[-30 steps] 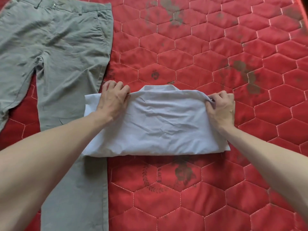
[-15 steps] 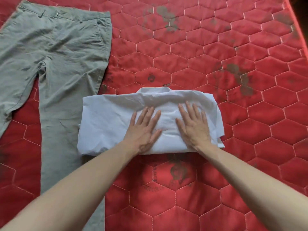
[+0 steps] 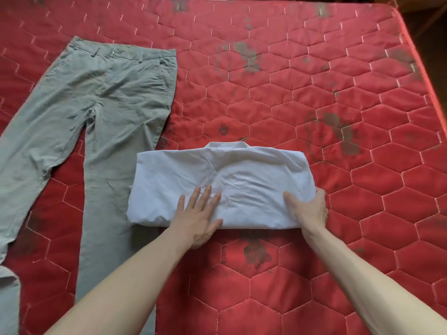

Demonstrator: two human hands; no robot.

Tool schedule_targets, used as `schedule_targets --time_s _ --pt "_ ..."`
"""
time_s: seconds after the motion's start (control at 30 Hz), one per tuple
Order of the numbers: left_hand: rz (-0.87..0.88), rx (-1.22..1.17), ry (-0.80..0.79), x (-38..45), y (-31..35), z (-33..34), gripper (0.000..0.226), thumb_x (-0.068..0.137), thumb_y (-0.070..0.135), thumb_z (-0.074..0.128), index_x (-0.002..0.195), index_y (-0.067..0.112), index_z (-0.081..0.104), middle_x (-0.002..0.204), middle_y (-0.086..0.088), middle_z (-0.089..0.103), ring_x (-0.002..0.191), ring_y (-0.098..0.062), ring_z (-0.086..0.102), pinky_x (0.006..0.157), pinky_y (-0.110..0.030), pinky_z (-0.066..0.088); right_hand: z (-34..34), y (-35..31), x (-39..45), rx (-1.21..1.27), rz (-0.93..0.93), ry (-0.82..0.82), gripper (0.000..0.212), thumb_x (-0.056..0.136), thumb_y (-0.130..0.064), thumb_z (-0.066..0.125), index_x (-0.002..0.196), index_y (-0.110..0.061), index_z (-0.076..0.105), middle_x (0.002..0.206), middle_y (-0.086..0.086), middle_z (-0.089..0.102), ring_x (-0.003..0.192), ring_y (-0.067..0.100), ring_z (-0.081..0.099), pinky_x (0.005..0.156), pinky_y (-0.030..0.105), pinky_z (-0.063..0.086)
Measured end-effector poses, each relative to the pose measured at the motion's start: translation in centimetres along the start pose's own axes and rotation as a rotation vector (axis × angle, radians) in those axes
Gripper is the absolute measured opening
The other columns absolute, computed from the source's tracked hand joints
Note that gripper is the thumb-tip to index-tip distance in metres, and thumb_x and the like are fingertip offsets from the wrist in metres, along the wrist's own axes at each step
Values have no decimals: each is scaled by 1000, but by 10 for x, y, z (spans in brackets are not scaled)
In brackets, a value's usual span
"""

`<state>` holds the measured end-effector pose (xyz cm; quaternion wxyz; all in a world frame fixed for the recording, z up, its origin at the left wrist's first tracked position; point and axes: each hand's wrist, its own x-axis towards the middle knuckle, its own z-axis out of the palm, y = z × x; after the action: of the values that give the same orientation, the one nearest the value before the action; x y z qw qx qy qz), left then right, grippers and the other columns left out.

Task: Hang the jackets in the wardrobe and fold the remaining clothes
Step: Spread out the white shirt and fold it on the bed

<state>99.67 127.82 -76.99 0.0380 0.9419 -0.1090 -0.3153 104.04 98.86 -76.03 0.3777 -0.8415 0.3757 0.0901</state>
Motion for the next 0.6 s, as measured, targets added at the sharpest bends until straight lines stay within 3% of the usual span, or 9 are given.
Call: schedule_targets --time_s 0.1,0.2,0.27,0.33,0.4,0.47,0.53,0.6 --pt "-4 -30 -30 0 -1 2 75 105 62 21 161 35 -20 166 3 -34 154 -24 -28 125 -59 -7 -8 -14 0 34 119 -85 71 70 -41 85 129 -10 61 125 11 68 114 35 65 95 41 52" --pt "-9 -57 -32 2 10 2 77 105 54 29 161 32 -20 165 0 -36 154 -29 -29 124 -62 -6 -18 -33 -14 -44 7 -154 37 72 -33 74 104 -15 69 103 7 73 98 34 68 83 41 57" --pt "-10 -161 -35 2 14 -1 76 105 49 34 163 32 -12 167 -1 -31 155 -28 -25 125 -59 -5 -19 -50 -30 -183 -82 -152 41 63 -36 57 98 -16 67 97 8 72 96 39 67 81 44 56" --pt "18 -318 16 1 11 -4 70 105 44 38 165 29 6 172 -4 -14 159 -26 -11 128 -51 2 -13 -73 -55 -316 -183 -116 37 70 -33 52 101 -16 65 102 15 71 99 44 64 79 42 49" --pt "38 -639 122 -2 3 -11 59 103 37 40 160 23 31 169 -8 25 156 -26 22 125 -37 19 0 -98 -86 -414 -297 -79 21 85 -24 54 102 -15 61 103 21 69 98 47 63 76 43 42" --pt "-47 -1044 213 -7 -9 -24 47 104 23 40 150 19 48 146 -7 57 137 -23 51 112 -29 37 20 -121 -124 -478 -426 -52 16 90 -20 54 106 -15 56 97 22 68 94 46 65 71 41 39" --pt "-202 -1423 288 -9 -22 -43 41 106 11 37 145 15 52 122 -8 69 113 -24 66 93 -29 50 48 -141 -157 -494 -543 -42 20 91 -19 54 110 -18 53 94 19 68 92 44 66 69 40 39" --pt "-339 -1797 256 -11 -37 -67 34 110 23 37 135 13 59 105 -9 72 83 -17 73 67 -26 54 81 -156 -184 -509 -604 -58 34 90 -18 54 123 -23 54 98 16 70 97 41 68 71 41 44"
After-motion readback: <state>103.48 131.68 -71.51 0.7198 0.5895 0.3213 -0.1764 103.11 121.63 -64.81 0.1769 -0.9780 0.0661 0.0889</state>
